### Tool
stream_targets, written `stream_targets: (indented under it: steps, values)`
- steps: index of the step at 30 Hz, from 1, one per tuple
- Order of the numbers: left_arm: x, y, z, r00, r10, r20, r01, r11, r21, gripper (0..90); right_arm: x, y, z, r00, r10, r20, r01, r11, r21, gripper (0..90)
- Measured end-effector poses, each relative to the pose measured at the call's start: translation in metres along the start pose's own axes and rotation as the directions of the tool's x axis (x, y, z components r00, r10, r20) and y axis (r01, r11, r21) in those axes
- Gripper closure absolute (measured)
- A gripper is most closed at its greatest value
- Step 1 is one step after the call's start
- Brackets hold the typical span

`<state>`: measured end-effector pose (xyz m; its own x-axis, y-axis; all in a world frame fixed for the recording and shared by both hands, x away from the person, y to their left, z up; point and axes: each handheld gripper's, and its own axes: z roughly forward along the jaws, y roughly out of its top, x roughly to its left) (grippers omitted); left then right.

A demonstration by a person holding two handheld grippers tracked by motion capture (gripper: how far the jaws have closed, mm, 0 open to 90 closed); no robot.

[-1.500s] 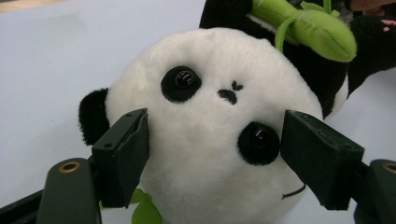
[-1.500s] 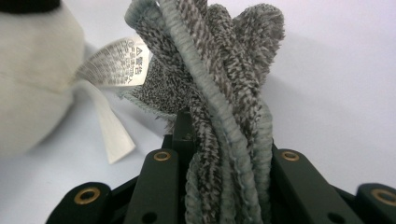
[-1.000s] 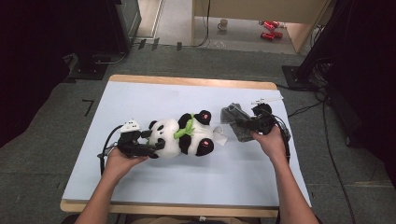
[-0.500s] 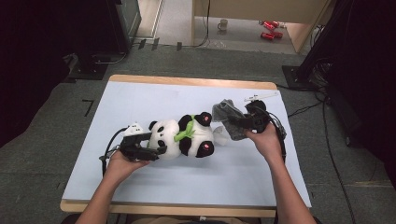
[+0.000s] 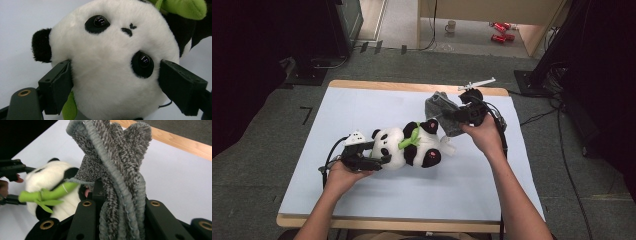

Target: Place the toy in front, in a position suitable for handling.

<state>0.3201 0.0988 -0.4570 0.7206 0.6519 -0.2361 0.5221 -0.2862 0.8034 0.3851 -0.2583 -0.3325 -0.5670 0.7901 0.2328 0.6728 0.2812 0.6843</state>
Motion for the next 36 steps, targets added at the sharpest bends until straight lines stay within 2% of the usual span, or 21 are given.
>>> stream_targets:
  steps: [6,11,14,21,31,36]
  values:
    - [-0.004,0.0,-0.001,0.9997,-0.001,-0.025,0.001,1.0,-0.002,14.6,0.021,0.018,0.018,0.9986,-0.045,-0.026,0.046,0.9988,0.018,72.9]
    - [-0.002,0.001,-0.001,0.9997,0.0,-0.024,0.0,1.0,-0.001,14.6,0.039,0.028,0.043,0.9965,-0.066,-0.052,0.068,0.9968,0.042,72.6]
    - [-0.002,0.003,-0.001,0.9998,0.001,-0.02,-0.001,0.9999,0.013,15.0,0.049,0.033,0.057,0.9935,-0.095,-0.062,0.099,0.9937,0.053,72.6]
    - [-0.002,0.002,-0.001,0.9999,0.001,-0.016,-0.001,0.9999,0.011,14.9,0.065,0.041,0.084,0.9923,-0.079,-0.096,0.087,0.9925,0.086,72.6]
    - [-0.001,0.002,-0.001,0.9999,-0.006,-0.011,0.006,0.9999,0.01,14.8,0.084,0.048,0.109,0.988,-0.103,-0.114,0.116,0.987,0.111,72.5]
    - [-0.001,0.003,-0.001,0.9998,-0.015,-0.012,0.015,0.9998,0.012,15.5,0.102,0.054,0.121,0.9826,-0.118,-0.143,0.136,0.9837,0.118,72.5]
